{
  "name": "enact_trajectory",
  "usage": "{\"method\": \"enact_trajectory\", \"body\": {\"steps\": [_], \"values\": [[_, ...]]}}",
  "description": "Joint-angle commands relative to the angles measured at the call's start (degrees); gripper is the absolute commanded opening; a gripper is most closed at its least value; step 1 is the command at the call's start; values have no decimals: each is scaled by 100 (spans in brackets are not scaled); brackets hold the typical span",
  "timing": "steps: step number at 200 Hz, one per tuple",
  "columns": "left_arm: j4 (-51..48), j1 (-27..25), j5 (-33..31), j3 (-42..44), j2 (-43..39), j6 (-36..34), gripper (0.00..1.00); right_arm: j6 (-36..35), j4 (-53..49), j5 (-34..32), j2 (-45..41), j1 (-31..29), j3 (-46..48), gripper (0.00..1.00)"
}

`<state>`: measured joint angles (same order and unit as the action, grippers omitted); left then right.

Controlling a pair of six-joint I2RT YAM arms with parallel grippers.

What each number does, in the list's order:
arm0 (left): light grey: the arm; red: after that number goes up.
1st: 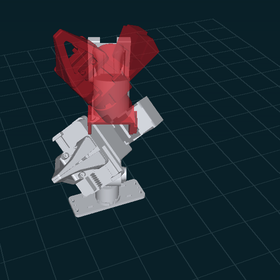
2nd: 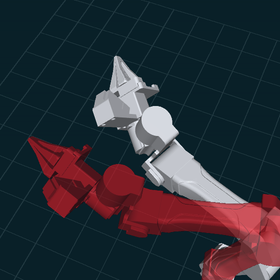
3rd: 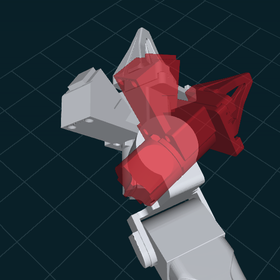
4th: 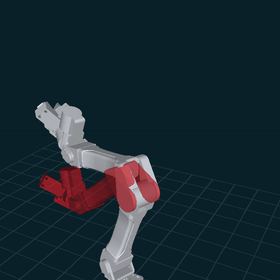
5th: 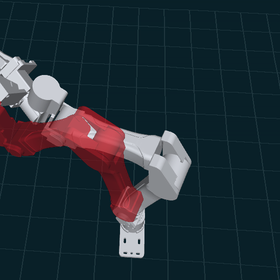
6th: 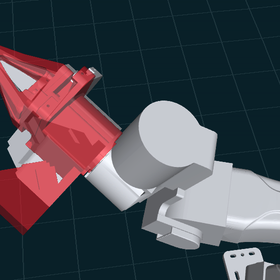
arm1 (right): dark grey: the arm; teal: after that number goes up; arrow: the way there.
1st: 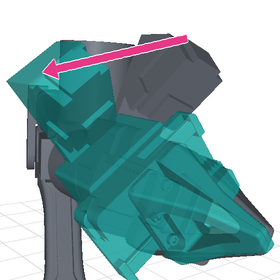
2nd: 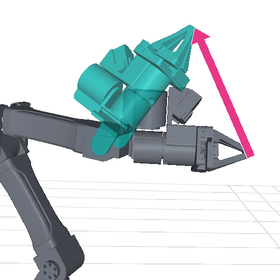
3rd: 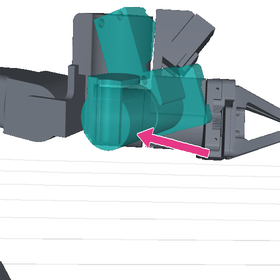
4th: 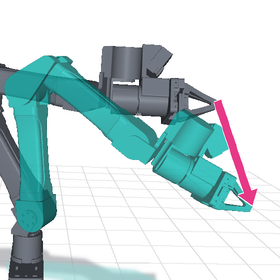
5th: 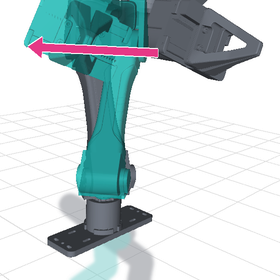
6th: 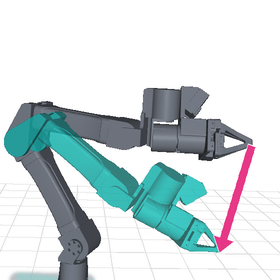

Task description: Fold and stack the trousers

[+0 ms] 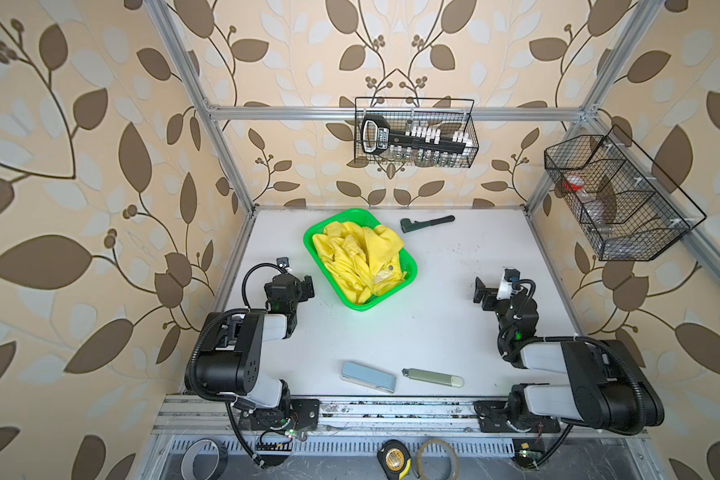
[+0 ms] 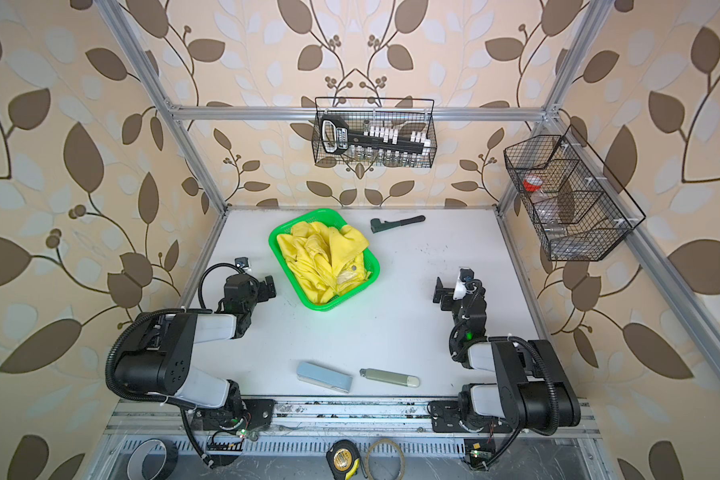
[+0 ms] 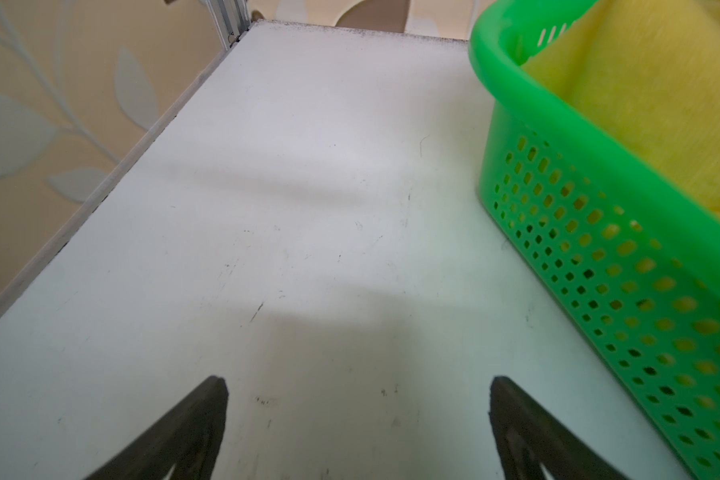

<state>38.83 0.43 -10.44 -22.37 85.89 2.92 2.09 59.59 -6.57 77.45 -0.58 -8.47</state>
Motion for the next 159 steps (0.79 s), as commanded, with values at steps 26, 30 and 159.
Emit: {"method": "enact_trajectory", "body": {"steps": [26, 30, 159], "values": [[91, 10, 119, -66, -144, -128, 99, -39, -141, 136, -145, 18, -203, 100], [-61, 5, 149, -126, -207, -141, 99, -49, -184, 161, -196, 16, -215, 100], [-6280, -50, 1026, -3328, -2267, 1008, 99, -271, -4550, 2257, -2561, -866, -1974, 100]]}}
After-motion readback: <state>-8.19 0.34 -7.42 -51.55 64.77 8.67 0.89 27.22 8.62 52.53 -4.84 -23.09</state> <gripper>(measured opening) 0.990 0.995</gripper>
